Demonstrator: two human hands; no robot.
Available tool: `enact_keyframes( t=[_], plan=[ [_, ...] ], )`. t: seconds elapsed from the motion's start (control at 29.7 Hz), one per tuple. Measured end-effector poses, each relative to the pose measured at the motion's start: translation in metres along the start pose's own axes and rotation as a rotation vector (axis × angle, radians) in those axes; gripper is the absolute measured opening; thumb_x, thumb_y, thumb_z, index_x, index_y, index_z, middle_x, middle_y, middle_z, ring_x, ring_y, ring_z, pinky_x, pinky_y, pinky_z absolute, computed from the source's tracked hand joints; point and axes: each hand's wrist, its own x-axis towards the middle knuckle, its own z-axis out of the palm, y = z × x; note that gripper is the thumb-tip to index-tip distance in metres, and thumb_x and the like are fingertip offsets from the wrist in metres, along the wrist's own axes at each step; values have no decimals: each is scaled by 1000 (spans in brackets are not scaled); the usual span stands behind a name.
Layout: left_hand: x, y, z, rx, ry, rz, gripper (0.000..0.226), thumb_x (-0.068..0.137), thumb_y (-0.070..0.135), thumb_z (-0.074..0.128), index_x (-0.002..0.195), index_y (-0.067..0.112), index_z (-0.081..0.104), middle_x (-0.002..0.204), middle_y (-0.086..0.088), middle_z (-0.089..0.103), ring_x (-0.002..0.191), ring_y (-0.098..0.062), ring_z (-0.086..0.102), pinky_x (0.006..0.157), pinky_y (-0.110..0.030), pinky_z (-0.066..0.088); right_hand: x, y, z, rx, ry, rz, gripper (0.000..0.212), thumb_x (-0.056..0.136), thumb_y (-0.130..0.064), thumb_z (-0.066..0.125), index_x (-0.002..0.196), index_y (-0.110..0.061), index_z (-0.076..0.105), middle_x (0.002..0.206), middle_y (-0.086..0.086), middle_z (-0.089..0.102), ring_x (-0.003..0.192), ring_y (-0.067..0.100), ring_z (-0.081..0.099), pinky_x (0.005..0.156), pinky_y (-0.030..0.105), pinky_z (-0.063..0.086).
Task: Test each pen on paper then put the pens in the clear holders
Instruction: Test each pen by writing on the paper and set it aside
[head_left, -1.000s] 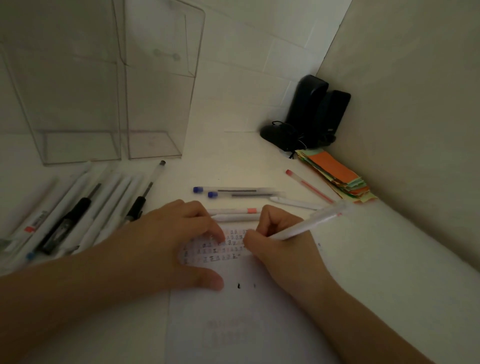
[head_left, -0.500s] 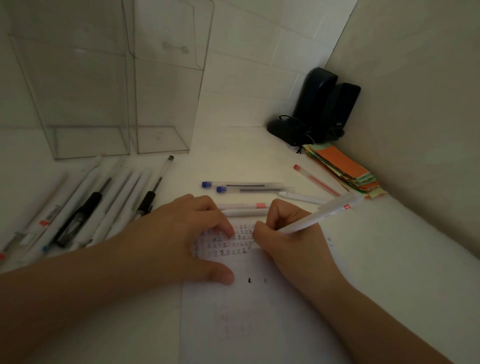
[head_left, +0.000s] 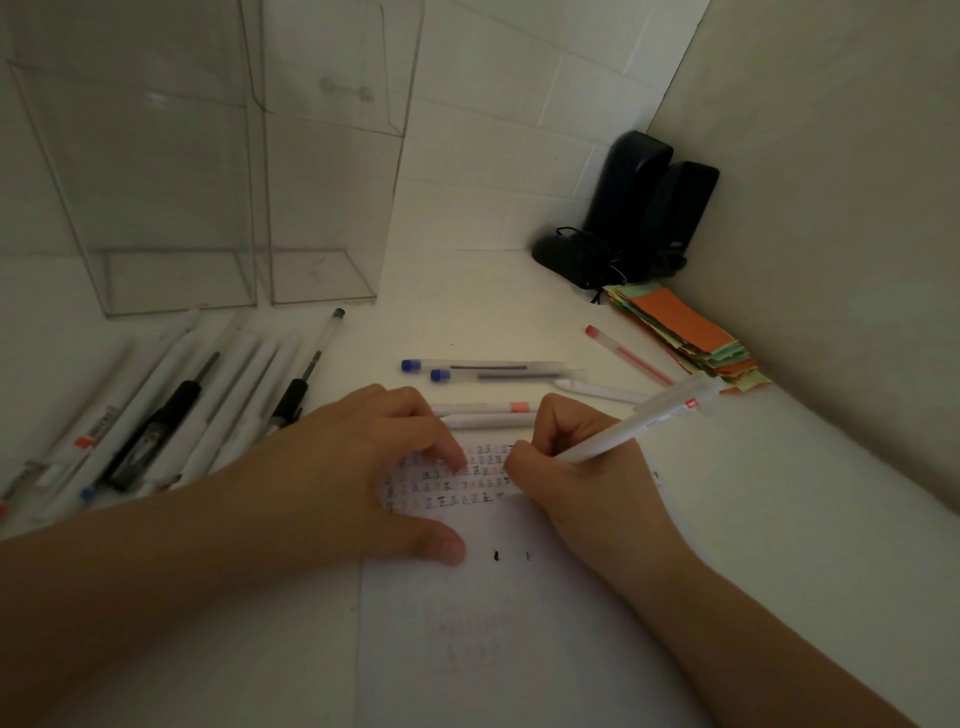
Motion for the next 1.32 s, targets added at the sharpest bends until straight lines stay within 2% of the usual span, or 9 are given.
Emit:
enact_keyframes(
  t=[0.3,0.47,0.61,0.81,0.91,1.01,1.15,1.21,1.32],
  plan=[
    [0,0,0,5,5,7,65,32,98,20,85,64,37,104,37,35,105,10,32,84,-16,38,0,0,-1,1,-27,13,26,73,-3,62,60,2,40,52,9,42,48,14,38,41,13,34],
    [0,0,0,13,6,4,64,32,98,21,85,65,37,106,38,34,106,11,31,85,-15,38,-1,0,-1,-8,-17,-16,26,72,-1,61,59,2,38,51,14,39,49,15,36,45,26,33],
    [-1,2,-1,12,-16,-6,67,29,98,25,85,63,39,106,38,34,106,11,31,85,-14,37,-1,3,-2,1,11,-4,28,74,-2,61,56,-5,39,47,3,37,45,10,33,40,17,29],
    [-2,3,-3,26,-39,-8,65,32,95,30,88,63,38,110,37,31,106,12,29,86,-14,36,1,1,-12,421,52,55,13,73,-32,65,65,-23,62,60,3,62,46,9,45,43,19,35],
    [-3,5,-4,48,-15,18,63,37,96,25,91,64,33,109,38,31,107,12,30,83,-10,35,-2,-3,-7,321,47,-5,28,83,-39,46,71,-17,59,52,6,61,39,11,44,39,18,34],
    [-7,13,-5,44,60,78,69,43,93,33,106,63,27,105,36,37,103,12,34,74,-4,33,-3,-3,0,260,24,-36,29,90,-36,50,78,-11,46,60,11,49,48,6,44,52,14,39],
    [-10,19,-6,-8,156,327,56,72,70,48,123,49,37,103,35,39,98,9,43,88,-9,34,-4,4,6,334,-84,-35,53,60,-79,53,81,-31,44,69,-2,41,63,9,44,69,24,43],
    [-11,20,-6,-36,155,390,47,79,61,49,122,46,41,109,32,42,100,9,45,89,-11,35,-4,3,7,164,-96,-95,25,73,-58,45,84,-37,40,67,-11,47,60,4,49,66,20,44],
    [-11,18,-6,-91,147,408,44,81,55,53,123,44,44,120,26,47,108,10,45,91,-11,37,-6,4,8,-11,-106,-137,16,80,-39,46,88,-30,36,67,-18,50,63,3,51,61,23,45]
  ],
)
